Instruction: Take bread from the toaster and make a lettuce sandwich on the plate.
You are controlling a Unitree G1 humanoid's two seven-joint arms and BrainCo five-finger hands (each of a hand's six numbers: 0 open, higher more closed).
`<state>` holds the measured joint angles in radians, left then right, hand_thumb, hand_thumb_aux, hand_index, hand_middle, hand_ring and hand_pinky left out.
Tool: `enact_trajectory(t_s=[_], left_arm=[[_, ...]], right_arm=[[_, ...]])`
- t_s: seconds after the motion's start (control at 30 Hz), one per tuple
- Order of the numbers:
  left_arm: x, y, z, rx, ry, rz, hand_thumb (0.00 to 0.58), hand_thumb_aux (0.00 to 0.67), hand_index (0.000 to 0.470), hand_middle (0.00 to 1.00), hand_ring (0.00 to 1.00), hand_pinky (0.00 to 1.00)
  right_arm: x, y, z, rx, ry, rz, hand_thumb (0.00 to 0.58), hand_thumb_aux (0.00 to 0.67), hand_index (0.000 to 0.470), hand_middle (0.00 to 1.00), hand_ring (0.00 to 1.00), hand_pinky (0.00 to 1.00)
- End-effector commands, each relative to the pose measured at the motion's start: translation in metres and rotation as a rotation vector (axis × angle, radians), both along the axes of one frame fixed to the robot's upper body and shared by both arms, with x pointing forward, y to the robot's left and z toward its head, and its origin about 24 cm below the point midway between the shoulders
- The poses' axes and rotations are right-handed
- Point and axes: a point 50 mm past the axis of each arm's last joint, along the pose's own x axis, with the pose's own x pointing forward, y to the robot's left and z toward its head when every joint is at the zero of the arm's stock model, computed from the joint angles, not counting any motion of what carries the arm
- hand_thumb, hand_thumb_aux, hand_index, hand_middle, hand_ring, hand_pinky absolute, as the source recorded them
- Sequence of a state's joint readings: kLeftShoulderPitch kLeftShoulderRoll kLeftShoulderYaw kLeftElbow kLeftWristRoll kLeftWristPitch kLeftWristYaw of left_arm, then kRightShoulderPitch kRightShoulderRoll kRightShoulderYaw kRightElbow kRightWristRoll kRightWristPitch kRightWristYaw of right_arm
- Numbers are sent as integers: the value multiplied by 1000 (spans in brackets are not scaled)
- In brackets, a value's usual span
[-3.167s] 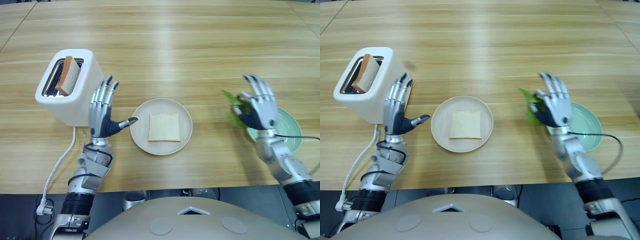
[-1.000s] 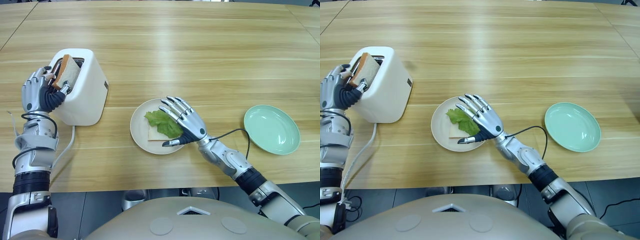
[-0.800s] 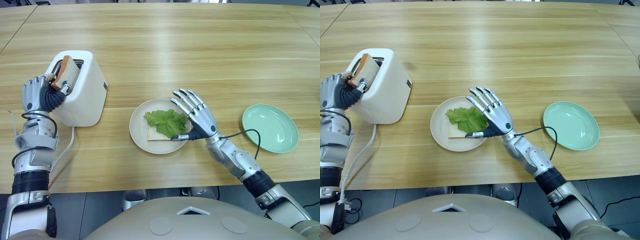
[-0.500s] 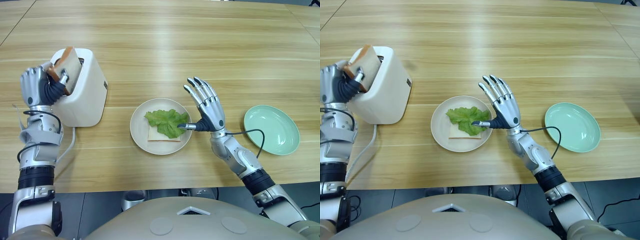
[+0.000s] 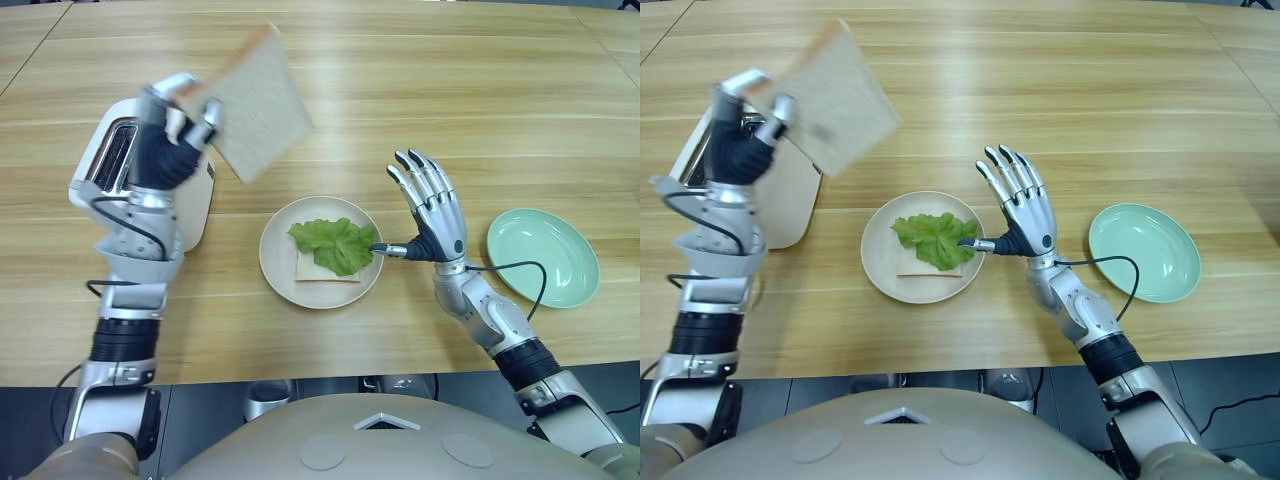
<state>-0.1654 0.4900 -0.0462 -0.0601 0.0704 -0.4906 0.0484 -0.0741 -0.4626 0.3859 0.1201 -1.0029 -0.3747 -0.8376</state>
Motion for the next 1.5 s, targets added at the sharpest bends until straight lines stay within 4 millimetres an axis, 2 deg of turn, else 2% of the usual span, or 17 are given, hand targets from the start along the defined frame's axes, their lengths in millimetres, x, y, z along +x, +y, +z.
enact_trajectory(t_s=[0.03,0.2,0.37,0.6,0.83,1.03,1.2,1.33,1.5], left_arm=[[-5,-25,-42,12,262,-222,580,670,460,1000,1000,1000],[-12,-45,-89,22,496,-382,580,670,460,1000,1000,1000],[-8,-49,-117,37,635,-457,580,670,460,1000,1000,1000],[14,-41,-129,52,687,-431,580,670,460,1000,1000,1000],[27,-38,-136,61,711,-411,580,670,460,1000,1000,1000],[19,-41,-157,117,805,-445,580,670,460,1000,1000,1000],[10,-44,-168,152,850,-477,580,670,460,1000,1000,1000],[10,-42,-171,164,857,-461,580,670,460,1000,1000,1000],[16,-36,-169,190,831,-392,580,670,460,1000,1000,1000]], right_arm=[[-12,10,8,-27,-56,100,0,0,0,0,0,0],[-23,18,3,-97,-38,191,0,0,0,0,0,0],[-28,24,-9,-175,22,266,0,0,0,0,0,0],[-35,33,-30,-258,122,343,0,0,0,0,0,0],[-42,32,-45,-295,216,377,0,0,0,0,0,0],[-41,34,-70,-418,370,394,0,0,0,0,0,0],[-37,36,-66,-405,387,381,0,0,0,0,0,0],[-39,36,-77,-468,469,386,0,0,0,0,0,0],[-51,33,-96,-546,619,428,0,0,0,0,0,0]])
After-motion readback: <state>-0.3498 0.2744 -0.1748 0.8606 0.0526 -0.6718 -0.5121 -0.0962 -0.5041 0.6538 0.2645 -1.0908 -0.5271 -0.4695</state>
